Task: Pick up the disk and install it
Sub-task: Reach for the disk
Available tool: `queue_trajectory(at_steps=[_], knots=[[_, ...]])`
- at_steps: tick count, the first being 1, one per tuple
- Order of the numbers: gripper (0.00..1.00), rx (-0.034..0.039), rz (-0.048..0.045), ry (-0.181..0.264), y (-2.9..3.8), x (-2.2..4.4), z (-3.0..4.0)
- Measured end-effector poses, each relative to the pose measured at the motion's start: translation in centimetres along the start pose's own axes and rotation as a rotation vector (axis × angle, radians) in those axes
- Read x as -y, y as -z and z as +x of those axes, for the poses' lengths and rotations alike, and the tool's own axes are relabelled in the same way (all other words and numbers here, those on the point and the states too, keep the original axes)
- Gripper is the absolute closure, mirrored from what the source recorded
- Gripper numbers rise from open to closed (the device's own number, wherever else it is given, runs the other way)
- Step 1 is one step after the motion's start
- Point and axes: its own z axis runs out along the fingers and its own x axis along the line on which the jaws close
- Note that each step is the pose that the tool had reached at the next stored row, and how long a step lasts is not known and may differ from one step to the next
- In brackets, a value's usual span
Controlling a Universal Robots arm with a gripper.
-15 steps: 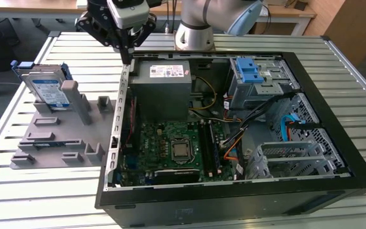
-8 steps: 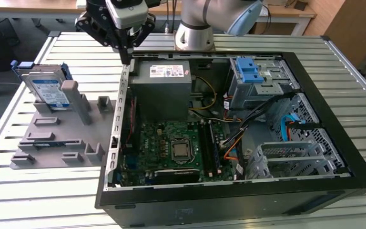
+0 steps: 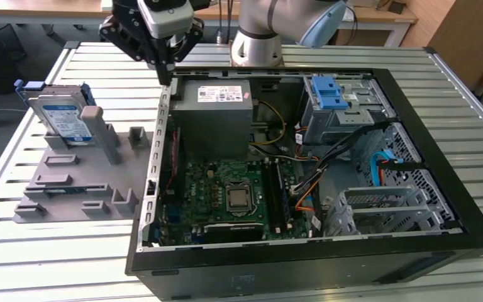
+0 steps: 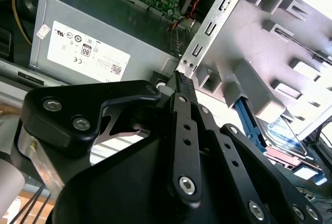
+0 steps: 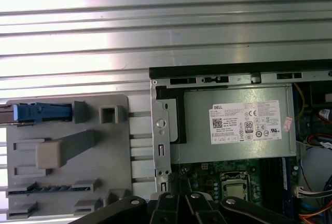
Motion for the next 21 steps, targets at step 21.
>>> queue_trajectory(at_steps=[21], knots=[[0.89,0.0001,-0.0001,0.000,-0.05,0.04,0.48]])
